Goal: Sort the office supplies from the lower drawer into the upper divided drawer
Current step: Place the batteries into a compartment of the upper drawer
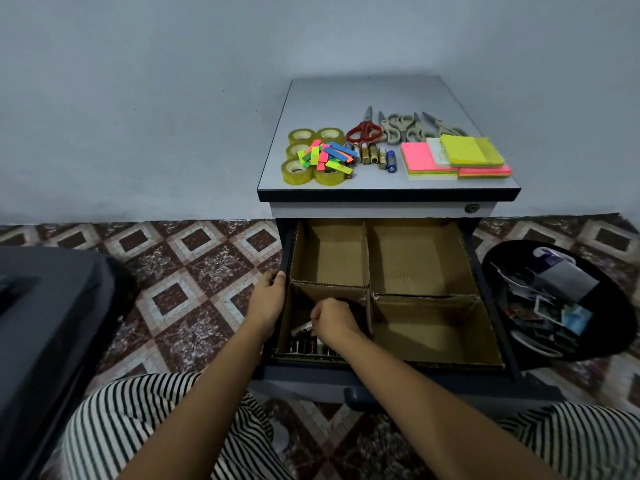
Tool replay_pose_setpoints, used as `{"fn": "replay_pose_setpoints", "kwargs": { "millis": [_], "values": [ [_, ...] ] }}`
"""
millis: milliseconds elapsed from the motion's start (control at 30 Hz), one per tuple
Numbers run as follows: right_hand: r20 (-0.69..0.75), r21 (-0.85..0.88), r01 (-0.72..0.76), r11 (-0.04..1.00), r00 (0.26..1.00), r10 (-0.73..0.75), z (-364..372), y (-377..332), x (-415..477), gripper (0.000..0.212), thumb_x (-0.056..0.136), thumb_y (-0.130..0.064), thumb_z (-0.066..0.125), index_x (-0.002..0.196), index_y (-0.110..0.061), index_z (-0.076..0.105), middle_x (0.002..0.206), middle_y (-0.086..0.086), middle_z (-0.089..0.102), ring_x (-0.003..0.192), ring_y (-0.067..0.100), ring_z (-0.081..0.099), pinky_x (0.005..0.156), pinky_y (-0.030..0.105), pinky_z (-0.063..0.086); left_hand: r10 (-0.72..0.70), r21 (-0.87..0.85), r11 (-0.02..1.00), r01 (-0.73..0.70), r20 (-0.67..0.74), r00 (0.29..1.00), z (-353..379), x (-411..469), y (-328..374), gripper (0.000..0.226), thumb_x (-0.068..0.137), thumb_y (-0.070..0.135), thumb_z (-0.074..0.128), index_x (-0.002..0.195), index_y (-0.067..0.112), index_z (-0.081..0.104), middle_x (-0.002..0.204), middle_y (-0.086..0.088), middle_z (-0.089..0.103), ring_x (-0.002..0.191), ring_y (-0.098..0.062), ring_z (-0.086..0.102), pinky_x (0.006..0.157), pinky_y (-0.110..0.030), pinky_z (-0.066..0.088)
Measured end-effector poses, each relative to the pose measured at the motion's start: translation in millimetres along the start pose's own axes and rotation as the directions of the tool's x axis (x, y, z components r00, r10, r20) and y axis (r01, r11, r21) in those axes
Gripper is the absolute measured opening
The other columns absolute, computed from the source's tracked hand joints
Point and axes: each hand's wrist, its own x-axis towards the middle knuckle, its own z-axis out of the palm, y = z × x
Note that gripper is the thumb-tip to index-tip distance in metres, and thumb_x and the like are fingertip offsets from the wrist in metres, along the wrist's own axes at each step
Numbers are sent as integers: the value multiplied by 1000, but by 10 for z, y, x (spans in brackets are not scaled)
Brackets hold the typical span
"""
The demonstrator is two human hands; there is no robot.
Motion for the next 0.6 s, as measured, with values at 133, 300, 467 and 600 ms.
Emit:
{"fn": "replay_pose_setpoints", "kwargs": {
  "millis": [133, 300, 467, 600],
  "values": [
    [52, -71, -4, 997, 999, 8, 34, -19, -1, 21, 92, -8, 52, 105, -6, 69, 110, 10, 67, 104, 24, 62, 92, 32, 51, -9, -26, 1000, 9, -3, 1000, -5, -1, -3, 37, 101, 28, 39, 131, 10, 50, 125, -12, 55, 115, -27, 51, 101, -39, 41],
    [61, -60, 3, 998, 998, 1, 18, 7, -13, 22, 92, -5, 52, 104, -5, 70, 111, 10, 66, 106, 24, 61, 91, 31, 51, -8, -31, 999, 8, -7, 1000, -3, -9, -6, 36, 100, 29, 39, 129, 11, 52, 124, -12, 57, 116, -28, 52, 102, -44, 41],
    [73, -50, 32, 998, 997, -28, 5, 7, -24, 23, 92, -4, 52, 105, -6, 71, 112, 10, 67, 106, 23, 62, 89, 28, 51, 8, -26, 1000, -8, -10, 1000, -1, -2, -20, 36, 101, 27, 38, 130, 9, 51, 126, -13, 56, 117, -28, 51, 101, -39, 41],
    [55, -35, 72, 997, 996, -70, 12, 34, -56, 18, 91, -8, 56, 101, -11, 70, 112, 8, 65, 103, 22, 61, 86, 27, 49, 19, -26, 999, -20, -10, 1000, 1, 1, -16, 37, 101, 27, 38, 132, 9, 49, 129, -13, 54, 119, -27, 50, 102, -38, 40]
  ]
}}
